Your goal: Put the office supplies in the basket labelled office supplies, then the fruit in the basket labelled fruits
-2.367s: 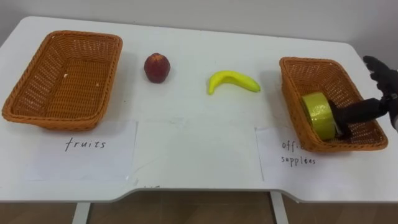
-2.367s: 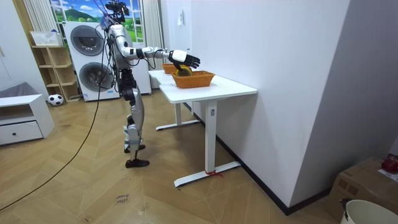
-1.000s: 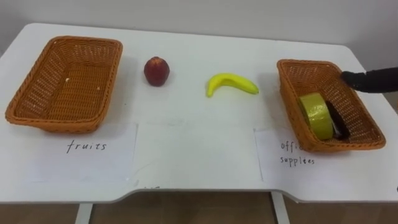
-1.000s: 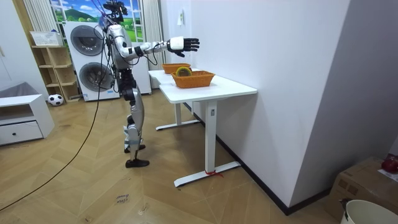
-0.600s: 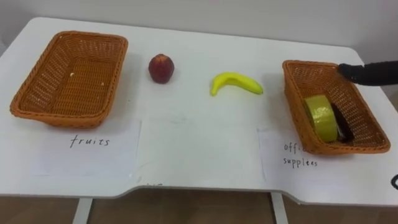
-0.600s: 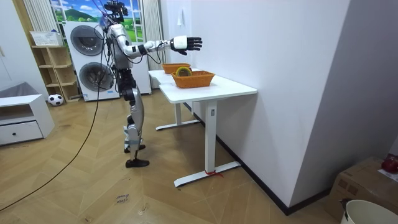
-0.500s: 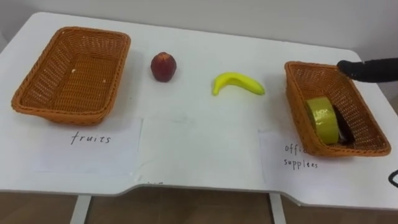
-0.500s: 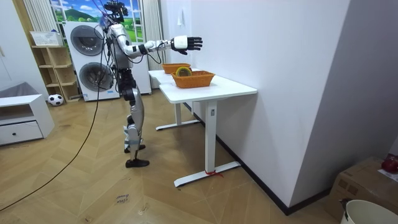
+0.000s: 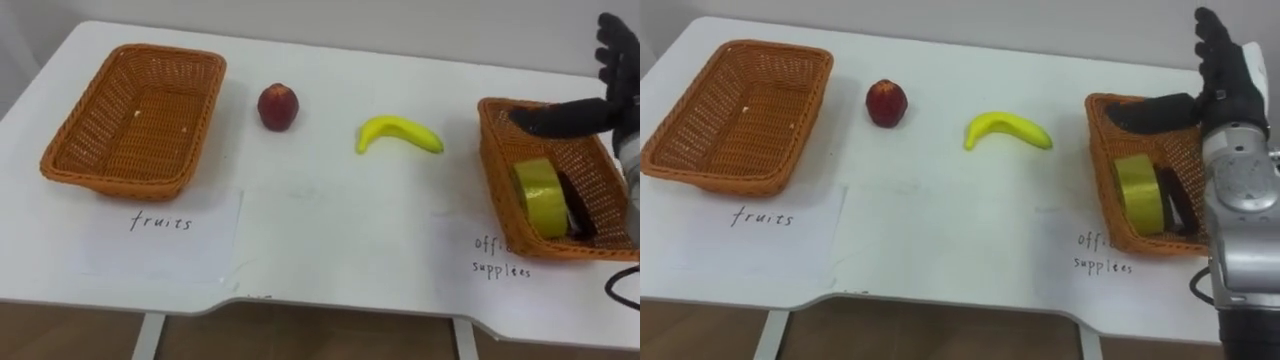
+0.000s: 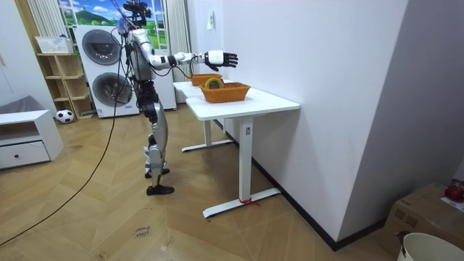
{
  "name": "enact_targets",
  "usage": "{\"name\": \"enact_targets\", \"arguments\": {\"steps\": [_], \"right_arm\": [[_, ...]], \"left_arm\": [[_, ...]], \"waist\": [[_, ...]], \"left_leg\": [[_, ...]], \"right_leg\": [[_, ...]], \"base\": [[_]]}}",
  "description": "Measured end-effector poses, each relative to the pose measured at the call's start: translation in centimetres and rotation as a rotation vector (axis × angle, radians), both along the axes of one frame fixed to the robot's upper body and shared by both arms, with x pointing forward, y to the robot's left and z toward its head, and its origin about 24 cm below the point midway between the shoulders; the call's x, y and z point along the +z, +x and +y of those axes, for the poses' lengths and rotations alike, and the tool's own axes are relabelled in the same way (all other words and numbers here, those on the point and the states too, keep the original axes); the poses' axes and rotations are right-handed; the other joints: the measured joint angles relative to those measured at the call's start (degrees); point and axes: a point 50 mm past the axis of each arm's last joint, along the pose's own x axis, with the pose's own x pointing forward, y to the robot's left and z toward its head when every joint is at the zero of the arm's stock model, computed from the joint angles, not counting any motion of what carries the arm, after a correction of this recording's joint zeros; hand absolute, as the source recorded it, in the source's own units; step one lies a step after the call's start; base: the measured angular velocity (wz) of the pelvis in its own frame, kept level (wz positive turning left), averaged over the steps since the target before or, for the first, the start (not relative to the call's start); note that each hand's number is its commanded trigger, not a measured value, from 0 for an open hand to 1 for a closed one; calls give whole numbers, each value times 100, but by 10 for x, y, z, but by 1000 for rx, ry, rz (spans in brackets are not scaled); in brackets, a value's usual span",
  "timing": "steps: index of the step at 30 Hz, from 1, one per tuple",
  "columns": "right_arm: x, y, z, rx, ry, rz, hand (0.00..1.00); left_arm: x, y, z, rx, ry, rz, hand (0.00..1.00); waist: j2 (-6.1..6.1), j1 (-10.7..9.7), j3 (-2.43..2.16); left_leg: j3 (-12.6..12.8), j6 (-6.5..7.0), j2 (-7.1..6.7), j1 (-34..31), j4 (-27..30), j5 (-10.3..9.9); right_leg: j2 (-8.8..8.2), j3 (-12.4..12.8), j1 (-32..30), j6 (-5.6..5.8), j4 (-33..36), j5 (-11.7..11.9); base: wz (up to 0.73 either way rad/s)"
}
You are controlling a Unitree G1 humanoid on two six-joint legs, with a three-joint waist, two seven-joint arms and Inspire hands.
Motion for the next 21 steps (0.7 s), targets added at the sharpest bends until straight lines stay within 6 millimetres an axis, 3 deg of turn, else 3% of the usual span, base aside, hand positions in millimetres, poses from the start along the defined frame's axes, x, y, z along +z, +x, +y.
{"name": "enact_targets", "arguments": {"steps": [4, 8, 13, 21], "right_arm": [[1, 10, 6, 16, -13, 15, 0], [5, 29, 14, 41, -21, 28, 0], [-8, 33, 23, 77, -44, 87, 0], [-11, 34, 21, 58, -123, 110, 0]], "left_arm": [[-1, -5, 1, -7, -5, 37, 0], [-2, 3, -2, -46, -13, 30, 0], [-2, 13, -2, -73, -23, 12, 0], [-1, 22, 1, -80, -17, -8, 0]], "waist": [[-55, 31, 7], [-81, 91, 22], [-141, 173, 46], [-199, 308, 60]], "left_leg": [[-57, -1, 8, -186, 67, -1], [-55, -2, 17, -395, 162, 1], [-58, -3, 19, -557, 175, 2], [-83, -2, 18, -754, 191, 3]], "right_leg": [[-8, -84, -119, -5, 62, 3], [-14, -123, -313, -26, 104, 16], [-17, -137, -425, -26, 87, 16], [-24, -217, -618, -26, 73, 17]], "base": [[7], [2], [5], [1]]}}
